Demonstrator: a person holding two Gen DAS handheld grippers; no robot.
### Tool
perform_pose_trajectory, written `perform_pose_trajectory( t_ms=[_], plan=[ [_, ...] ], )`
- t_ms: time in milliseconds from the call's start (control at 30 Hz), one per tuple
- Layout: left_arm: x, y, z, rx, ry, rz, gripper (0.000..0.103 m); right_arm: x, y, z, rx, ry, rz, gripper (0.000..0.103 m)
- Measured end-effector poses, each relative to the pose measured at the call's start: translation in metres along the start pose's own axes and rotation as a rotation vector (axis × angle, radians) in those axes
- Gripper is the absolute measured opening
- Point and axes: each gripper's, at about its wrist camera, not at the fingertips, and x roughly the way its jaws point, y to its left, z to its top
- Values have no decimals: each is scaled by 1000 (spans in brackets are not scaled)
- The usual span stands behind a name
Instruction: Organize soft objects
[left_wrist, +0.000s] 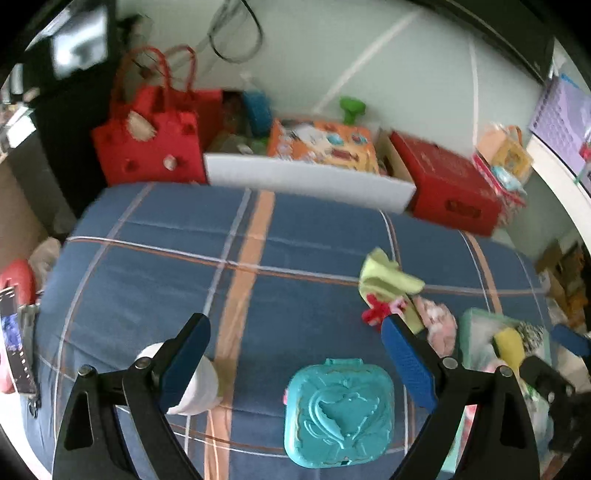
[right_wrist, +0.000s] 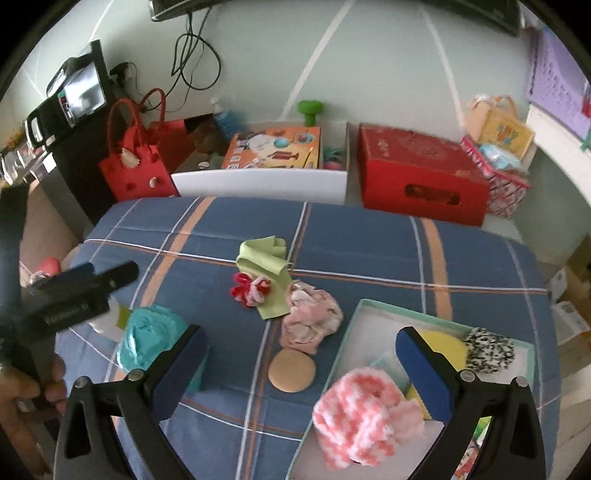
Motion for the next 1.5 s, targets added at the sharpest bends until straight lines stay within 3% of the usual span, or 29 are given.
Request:
perform_pose_trajectory(
  t_ms=[133, 200, 367, 433, 567, 667, 800, 1200, 1500],
  plan=[
    [15, 0, 11, 47, 110, -22, 92, 15, -8, 12, 41, 87, 57, 103],
    [21, 0, 19, 73, 146, 9, 83, 23, -12, 16, 50, 127, 57, 103],
    [35, 3, 39, 14, 240, -44, 74, 40, -22, 27, 94, 185, 77, 100],
    [39, -2, 45, 27, 256, -23, 71, 48, -22, 32, 98, 202, 89, 98],
    [49, -18, 54, 20, 297, -65, 70, 73, -20, 34, 89, 262, 82, 84],
    [58, -33, 56, 30, 319, -85, 70, 91, -18, 31, 82, 303, 88, 81],
    [75, -53, 56, 36, 360, -125, 70, 111, -17, 28, 80, 339, 110, 69],
    [144, -79, 50, 29, 506, -105, 70, 148, -26, 26, 41, 405, 115, 46],
    [172, -99, 44, 69, 573, -74, 63, 160, -28, 23, 30, 418, 132, 36]
  ],
)
